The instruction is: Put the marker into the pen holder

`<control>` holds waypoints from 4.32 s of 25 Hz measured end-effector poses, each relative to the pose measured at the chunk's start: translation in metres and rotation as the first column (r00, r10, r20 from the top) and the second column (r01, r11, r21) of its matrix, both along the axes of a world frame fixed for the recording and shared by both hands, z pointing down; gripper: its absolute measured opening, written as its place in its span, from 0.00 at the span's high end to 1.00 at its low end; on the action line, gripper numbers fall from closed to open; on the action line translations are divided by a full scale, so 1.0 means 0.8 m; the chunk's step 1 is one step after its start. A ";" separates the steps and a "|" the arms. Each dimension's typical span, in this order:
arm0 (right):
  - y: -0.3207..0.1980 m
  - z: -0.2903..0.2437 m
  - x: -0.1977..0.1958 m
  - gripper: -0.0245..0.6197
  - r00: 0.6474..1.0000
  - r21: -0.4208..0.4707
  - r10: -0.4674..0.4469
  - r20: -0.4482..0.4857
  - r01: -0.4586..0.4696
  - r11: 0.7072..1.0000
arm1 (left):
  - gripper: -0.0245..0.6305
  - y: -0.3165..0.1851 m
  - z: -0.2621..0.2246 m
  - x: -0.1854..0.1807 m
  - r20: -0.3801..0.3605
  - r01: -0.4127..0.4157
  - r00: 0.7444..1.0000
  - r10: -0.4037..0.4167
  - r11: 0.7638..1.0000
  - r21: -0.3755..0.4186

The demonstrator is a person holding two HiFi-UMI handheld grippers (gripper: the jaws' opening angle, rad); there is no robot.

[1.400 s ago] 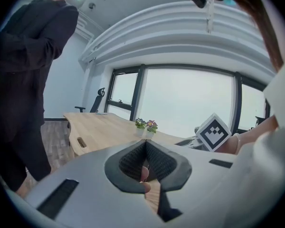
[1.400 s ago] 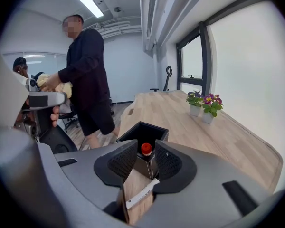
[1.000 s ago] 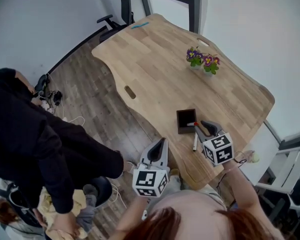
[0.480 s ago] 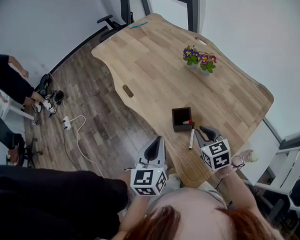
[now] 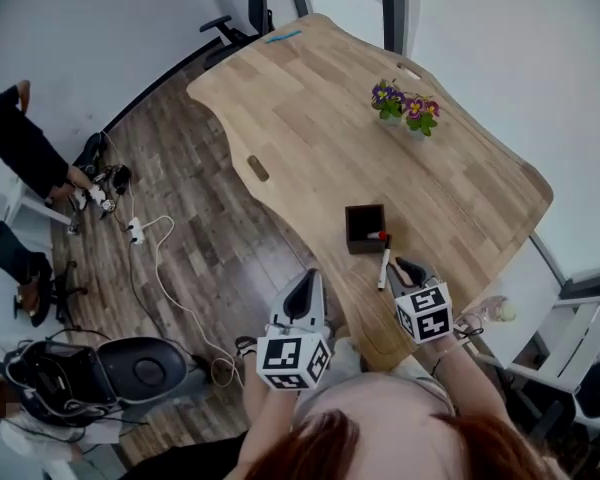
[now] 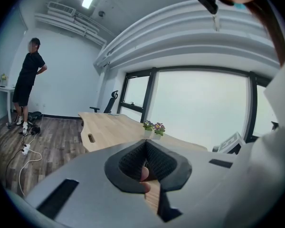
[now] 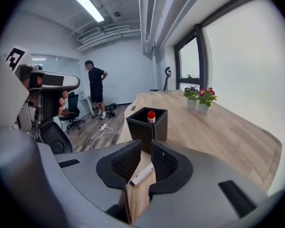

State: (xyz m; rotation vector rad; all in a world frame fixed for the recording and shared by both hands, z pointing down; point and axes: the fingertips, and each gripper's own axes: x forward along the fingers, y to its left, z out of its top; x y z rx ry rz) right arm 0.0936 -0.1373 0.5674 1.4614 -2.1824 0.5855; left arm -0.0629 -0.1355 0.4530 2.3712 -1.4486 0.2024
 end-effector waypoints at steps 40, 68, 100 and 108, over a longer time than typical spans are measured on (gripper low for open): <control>0.052 0.132 -0.031 0.80 0.968 -0.186 0.239 -0.076 -0.250 0.950 | 0.96 -0.003 0.026 -0.008 0.020 -0.154 0.988 0.156 0.986 -0.070; 0.059 0.130 0.006 0.86 0.956 -0.174 0.267 -0.119 -0.285 0.943 | 0.96 -0.017 0.025 0.014 0.002 -0.171 0.985 0.171 0.983 -0.061; 0.044 0.020 0.066 0.87 0.967 0.007 0.251 -0.043 -0.251 0.968 | 0.96 -0.020 0.001 0.046 -0.019 -0.163 0.986 0.163 0.987 -0.005; 0.037 -0.015 0.072 0.87 0.971 0.054 0.240 -0.010 -0.239 0.970 | 0.96 -0.021 -0.003 0.047 -0.017 -0.160 0.987 0.160 0.987 0.005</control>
